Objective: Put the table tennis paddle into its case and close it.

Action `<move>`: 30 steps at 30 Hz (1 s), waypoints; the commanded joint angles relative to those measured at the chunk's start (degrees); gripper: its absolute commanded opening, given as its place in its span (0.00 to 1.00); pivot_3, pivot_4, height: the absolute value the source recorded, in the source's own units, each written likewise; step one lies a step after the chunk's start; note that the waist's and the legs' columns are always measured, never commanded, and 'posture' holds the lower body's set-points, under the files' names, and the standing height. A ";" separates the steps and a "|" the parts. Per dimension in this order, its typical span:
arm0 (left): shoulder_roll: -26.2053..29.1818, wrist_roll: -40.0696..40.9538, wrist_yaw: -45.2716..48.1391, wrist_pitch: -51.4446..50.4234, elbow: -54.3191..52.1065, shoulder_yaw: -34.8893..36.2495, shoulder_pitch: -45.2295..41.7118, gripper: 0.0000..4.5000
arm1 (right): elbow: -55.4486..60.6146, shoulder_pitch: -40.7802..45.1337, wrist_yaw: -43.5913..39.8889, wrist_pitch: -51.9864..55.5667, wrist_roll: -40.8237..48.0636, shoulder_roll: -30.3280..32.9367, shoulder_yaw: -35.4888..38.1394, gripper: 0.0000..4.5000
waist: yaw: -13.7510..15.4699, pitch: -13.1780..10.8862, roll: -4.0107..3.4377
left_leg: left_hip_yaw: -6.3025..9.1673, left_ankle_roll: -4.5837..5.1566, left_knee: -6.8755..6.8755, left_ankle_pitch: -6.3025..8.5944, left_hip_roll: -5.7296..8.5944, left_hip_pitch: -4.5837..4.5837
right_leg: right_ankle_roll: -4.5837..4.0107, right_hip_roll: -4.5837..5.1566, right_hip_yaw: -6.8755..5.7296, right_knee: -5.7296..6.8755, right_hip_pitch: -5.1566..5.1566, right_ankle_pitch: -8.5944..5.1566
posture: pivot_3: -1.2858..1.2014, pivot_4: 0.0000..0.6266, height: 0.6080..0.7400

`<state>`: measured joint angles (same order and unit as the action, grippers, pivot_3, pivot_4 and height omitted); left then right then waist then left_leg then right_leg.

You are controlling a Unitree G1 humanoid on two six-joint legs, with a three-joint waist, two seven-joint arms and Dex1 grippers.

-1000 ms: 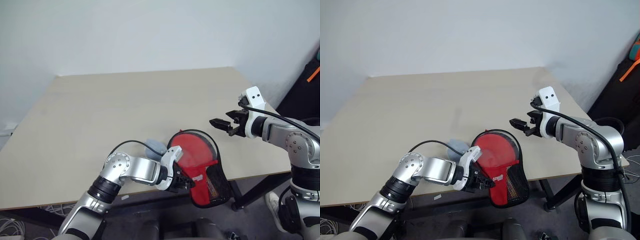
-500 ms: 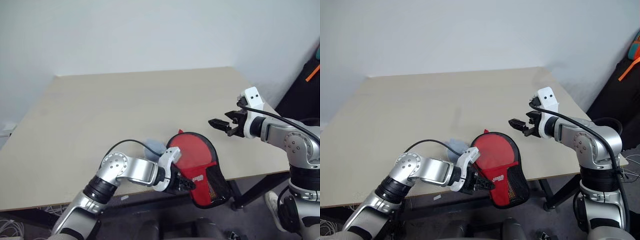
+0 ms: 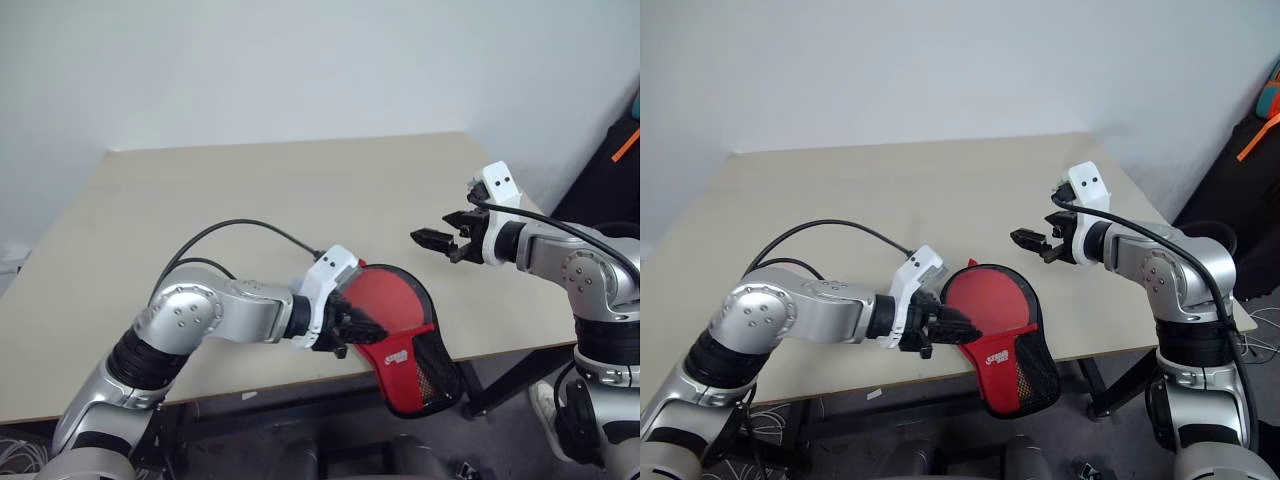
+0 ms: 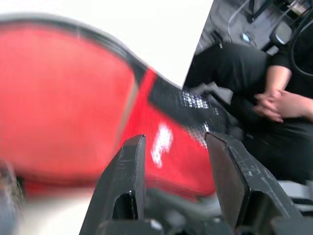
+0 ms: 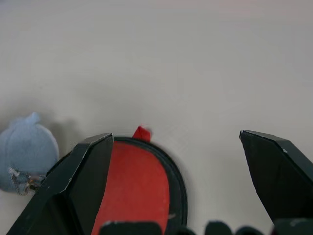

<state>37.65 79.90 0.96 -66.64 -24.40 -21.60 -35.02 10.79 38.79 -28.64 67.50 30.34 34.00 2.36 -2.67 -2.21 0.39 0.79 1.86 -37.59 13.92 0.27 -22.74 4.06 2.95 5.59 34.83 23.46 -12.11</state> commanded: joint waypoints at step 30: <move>10.91 -45.20 42.87 26.56 11.24 16.18 20.67 0.44 | 7.51 -11.50 8.13 -5.66 -3.71 -17.75 -9.39 0.24 | -0.26 -0.22 -0.05 | 0.01 0.04 -0.06 0.01 -0.25 -0.01 | 0.01 -0.08 -0.06 0.19 0.10 0.00 | 0.52 0.00 1.00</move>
<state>49.17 35.07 43.12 -41.65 -11.64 -7.26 -13.96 17.62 27.11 -21.60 63.88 27.98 16.32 -6.90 -2.93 -2.44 0.34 0.83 1.91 -37.67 13.93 0.01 -22.75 4.07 2.90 5.50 35.02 23.55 -12.11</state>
